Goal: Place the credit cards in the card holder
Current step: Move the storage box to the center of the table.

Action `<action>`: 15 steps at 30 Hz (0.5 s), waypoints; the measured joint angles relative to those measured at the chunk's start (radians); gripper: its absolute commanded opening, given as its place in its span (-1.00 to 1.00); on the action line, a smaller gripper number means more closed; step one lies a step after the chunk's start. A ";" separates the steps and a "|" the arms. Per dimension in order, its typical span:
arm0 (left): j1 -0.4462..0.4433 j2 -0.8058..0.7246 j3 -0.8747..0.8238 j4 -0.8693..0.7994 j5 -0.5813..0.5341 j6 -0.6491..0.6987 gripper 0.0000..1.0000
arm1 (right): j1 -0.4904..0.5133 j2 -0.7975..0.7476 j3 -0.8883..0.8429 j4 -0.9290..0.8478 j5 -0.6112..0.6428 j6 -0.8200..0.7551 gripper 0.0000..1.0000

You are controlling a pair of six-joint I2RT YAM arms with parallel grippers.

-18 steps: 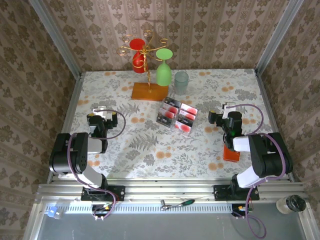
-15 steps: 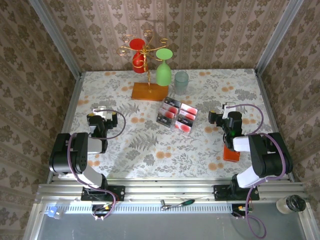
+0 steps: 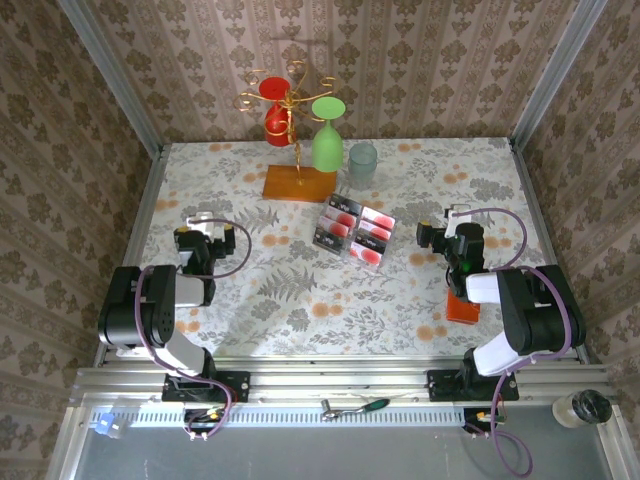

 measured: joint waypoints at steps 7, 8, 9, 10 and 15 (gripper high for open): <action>0.001 0.000 0.002 -0.021 0.010 0.000 1.00 | 0.000 0.000 0.000 0.000 0.000 0.000 1.00; 0.001 0.000 0.002 -0.024 0.011 0.000 1.00 | 0.000 0.000 0.000 0.000 -0.001 0.000 1.00; 0.001 0.000 0.002 -0.026 0.011 0.000 1.00 | -0.001 0.000 0.000 -0.001 -0.003 0.000 1.00; 0.001 0.000 0.002 -0.027 0.011 0.000 1.00 | -0.002 0.000 0.000 -0.003 -0.006 0.000 1.00; 0.001 0.000 0.002 -0.029 0.011 0.000 1.00 | -0.015 0.000 0.001 -0.007 -0.029 0.001 1.00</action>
